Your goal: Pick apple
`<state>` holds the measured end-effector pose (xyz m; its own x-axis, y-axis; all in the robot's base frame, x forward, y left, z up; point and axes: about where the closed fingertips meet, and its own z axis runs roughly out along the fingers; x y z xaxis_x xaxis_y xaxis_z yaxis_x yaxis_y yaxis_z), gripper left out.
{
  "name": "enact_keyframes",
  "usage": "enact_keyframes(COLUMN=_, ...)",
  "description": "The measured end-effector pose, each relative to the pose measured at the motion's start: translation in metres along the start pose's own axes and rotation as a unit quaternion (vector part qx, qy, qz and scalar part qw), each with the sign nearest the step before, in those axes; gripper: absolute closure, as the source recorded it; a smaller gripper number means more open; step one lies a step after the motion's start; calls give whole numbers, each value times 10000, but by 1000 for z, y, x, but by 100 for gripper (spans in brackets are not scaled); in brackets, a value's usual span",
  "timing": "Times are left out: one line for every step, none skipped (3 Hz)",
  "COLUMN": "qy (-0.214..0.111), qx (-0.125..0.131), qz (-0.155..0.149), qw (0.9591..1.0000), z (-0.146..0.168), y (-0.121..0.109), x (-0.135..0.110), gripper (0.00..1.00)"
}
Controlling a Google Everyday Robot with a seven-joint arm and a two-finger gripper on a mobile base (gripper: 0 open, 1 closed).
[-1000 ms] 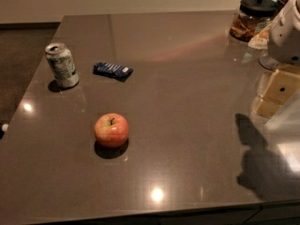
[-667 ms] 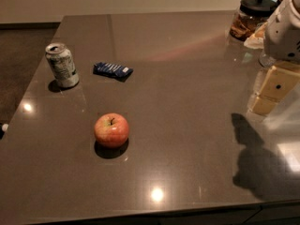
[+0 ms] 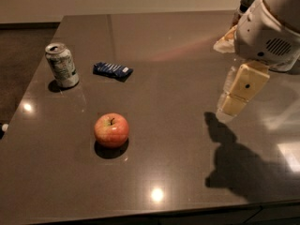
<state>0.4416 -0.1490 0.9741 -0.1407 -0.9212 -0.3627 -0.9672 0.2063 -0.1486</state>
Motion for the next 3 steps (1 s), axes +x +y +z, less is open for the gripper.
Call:
enact_keyframes(qy=-423, qx=-176, qz=-204, qw=9987, z=20, y=13, x=-34, gripper=0)
enact_keyframes(qy=-736, qx=-353, qz=-463, qw=9956, z=43, y=33, x=-69, gripper=0)
enact_keyframes(qy=-920, qx=-551, qz=-726, qw=9916, z=69, y=55, x=-100, gripper=0)
